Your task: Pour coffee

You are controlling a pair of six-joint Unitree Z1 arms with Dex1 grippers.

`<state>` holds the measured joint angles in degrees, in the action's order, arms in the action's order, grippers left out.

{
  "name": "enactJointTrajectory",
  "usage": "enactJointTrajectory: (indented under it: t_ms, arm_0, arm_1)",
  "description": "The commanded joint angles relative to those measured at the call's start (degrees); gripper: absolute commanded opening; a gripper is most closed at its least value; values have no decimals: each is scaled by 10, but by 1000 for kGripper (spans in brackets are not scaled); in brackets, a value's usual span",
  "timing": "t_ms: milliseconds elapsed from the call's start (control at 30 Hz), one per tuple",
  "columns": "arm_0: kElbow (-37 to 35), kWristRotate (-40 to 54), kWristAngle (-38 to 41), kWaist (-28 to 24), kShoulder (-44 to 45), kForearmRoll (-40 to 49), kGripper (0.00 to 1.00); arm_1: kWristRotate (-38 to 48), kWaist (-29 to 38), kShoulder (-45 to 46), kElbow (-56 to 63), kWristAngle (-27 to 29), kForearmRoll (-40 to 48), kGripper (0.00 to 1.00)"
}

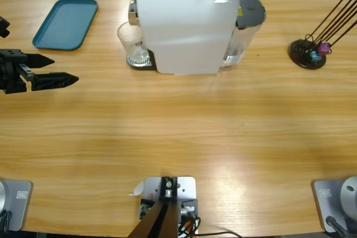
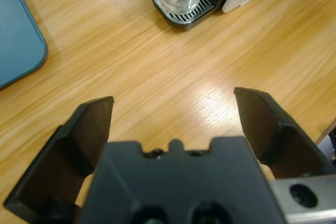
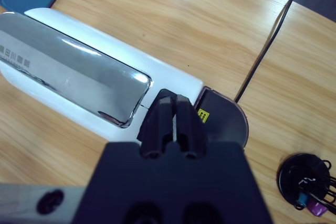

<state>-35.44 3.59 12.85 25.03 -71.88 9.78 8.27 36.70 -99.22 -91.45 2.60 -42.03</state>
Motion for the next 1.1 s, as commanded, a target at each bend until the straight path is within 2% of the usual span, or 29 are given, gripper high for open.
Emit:
enactJointTrajectory:
  t_ms: [33,733,867,1100]
  arm_0:
    - [7,-5,-5,-3,-20,1,996]
    - [8,-5,-7,-3,-26,1,996]
    - [8,-5,-7,-3,-26,1,996]
    - [8,-5,-7,-3,-26,1,996]
  arm_1:
    - [-5,0,-23,27,-10,-7,0]
    - [0,28,-53,26,-1,-33,0]
    - [1,9,-49,22,3,-33,0]
    - [13,-31,-55,25,-33,-38,0]
